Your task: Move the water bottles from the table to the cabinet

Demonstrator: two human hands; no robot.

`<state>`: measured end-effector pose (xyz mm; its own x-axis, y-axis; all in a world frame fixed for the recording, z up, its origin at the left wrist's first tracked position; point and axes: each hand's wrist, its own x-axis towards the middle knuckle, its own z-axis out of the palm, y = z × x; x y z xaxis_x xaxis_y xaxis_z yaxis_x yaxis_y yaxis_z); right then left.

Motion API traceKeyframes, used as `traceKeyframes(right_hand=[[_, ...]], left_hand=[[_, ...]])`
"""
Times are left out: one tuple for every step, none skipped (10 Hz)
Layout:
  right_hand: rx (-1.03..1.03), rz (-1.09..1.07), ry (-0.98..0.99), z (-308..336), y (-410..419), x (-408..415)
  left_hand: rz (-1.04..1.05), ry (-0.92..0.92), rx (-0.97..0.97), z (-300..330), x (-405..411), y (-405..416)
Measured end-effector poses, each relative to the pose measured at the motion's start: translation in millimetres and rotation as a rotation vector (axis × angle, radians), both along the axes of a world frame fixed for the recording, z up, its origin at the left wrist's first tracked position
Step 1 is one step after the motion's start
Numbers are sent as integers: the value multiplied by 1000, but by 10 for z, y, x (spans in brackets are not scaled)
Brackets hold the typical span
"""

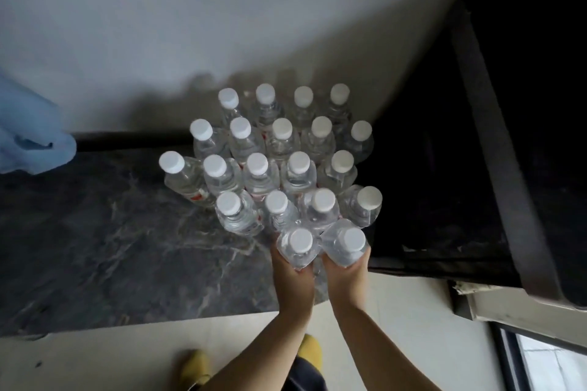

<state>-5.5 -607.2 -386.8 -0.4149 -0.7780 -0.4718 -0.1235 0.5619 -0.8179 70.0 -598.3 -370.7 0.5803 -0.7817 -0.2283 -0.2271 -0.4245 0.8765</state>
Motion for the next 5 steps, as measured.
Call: traceKeyframes(right_hand=[[16, 72, 21, -23, -10, -54], [42, 153, 19, 37, -20, -100], [40, 188, 4, 188, -16, -127], [49, 156, -63, 298, 69, -181], [66, 54, -74, 487, 392, -266]], left_hand=[[-28, 33, 55, -68, 53, 3], [-88, 50, 97, -63, 100, 9], [-184, 85, 100, 38, 186, -10], [-281, 84, 144, 74, 329, 83], [-400, 41, 290, 190, 603, 389]])
